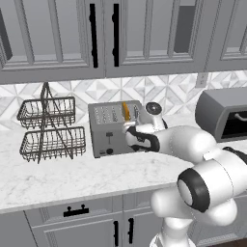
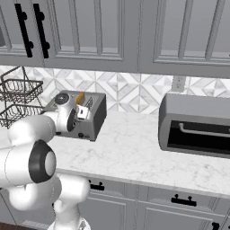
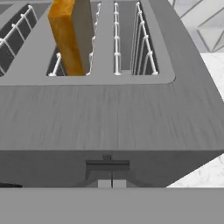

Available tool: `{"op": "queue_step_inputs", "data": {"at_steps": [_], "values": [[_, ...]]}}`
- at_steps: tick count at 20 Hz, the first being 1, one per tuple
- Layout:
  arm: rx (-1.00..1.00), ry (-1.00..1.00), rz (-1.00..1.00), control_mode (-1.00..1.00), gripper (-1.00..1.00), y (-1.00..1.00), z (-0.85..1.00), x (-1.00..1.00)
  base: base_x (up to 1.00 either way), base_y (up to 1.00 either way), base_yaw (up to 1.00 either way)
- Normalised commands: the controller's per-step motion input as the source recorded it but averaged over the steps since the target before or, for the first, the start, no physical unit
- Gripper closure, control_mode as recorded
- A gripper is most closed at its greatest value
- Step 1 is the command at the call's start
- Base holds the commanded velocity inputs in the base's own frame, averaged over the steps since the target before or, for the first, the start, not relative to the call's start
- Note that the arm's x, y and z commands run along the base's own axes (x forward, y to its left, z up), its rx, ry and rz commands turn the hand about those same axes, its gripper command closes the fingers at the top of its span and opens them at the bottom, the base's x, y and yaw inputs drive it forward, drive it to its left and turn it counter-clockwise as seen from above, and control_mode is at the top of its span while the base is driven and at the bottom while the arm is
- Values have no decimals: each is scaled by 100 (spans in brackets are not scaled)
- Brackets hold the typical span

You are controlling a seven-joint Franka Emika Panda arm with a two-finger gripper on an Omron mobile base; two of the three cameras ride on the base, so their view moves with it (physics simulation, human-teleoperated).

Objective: Start the toaster. Once the lever pops up, take the bread to the plate on the dining counter.

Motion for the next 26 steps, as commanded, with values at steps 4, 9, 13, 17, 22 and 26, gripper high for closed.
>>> {"op": "queue_step_inputs", "data": {"at_steps": [4, 9, 13, 17, 22, 26], "values": [[0, 0, 0, -100, 100, 0, -20, 2, 0, 0, 0], [0, 0, 0, -100, 100, 0, -23, 3, 0, 0, 0], [0, 0, 0, -100, 100, 0, -37, 0, 0, 0, 0], [0, 0, 0, -100, 100, 0, -43, 0, 0, 0, 0], [0, 0, 0, -100, 100, 0, -47, 0, 0, 0, 0], [0, 0, 0, -100, 100, 0, -69, 0, 0, 0, 0]]}}
